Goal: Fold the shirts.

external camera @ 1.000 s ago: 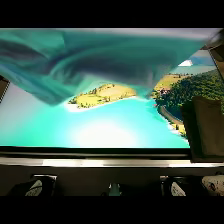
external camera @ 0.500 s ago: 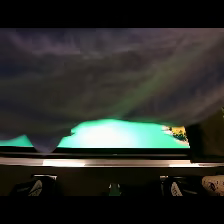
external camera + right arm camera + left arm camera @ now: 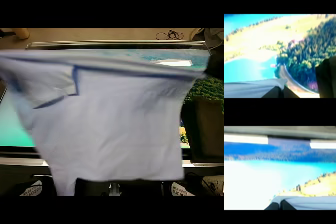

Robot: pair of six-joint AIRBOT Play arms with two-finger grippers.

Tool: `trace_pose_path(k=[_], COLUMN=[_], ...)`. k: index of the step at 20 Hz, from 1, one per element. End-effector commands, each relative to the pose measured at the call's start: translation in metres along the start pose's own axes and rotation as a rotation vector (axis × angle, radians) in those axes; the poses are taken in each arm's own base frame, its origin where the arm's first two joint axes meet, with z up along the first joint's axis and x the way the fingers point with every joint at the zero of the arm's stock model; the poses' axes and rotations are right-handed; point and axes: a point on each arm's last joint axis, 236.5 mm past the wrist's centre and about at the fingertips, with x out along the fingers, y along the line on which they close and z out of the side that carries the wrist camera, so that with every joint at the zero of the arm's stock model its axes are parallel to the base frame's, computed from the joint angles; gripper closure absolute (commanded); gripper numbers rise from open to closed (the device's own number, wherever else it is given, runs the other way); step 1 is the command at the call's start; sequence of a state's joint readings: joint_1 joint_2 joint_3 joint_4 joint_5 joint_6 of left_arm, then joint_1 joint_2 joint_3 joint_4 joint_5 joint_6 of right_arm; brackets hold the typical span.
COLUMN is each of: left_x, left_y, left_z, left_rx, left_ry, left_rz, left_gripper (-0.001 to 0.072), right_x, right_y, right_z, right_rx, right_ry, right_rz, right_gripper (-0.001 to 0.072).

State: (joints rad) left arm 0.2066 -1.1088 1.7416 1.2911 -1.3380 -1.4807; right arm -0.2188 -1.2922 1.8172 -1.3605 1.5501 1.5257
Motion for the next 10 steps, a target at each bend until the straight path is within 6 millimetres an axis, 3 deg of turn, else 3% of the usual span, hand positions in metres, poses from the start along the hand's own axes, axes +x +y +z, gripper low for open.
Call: trace_pose_path(k=[1, 3, 5, 7, 10], left_x=[0.145, 0.208, 0.258, 0.296, 0.325], left_y=[0.018, 0.016, 0.006, 0.003, 0.008], left_z=[-0.102, -0.143, -0.162, -0.154, -0.097], left_rx=[-0.059, -0.103, -0.164, -0.200, -0.176], left_ry=[0.327, 0.428, 0.456, 0.403, 0.213], left_rz=[-0.021, -0.051, -0.098, -0.114, -0.106], left_gripper=[0.0669, 0.0668, 0.0668, 0.0668, 0.0668], right_x=[0.146, 0.215, 0.261, 0.285, 0.276], right_y=[-0.014, -0.012, -0.013, -0.019, -0.033], right_z=[-0.050, -0.045, -0.033, -0.008, 0.061], right_rx=[0.017, -0.001, 0.087, 0.170, 0.190], right_ry=[0.366, 0.347, 0.276, 0.157, -0.109], right_rz=[0.009, -0.004, -0.008, -0.011, -0.012], right_gripper=[0.0686, 0.0686, 0.0685, 0.0685, 0.0685])
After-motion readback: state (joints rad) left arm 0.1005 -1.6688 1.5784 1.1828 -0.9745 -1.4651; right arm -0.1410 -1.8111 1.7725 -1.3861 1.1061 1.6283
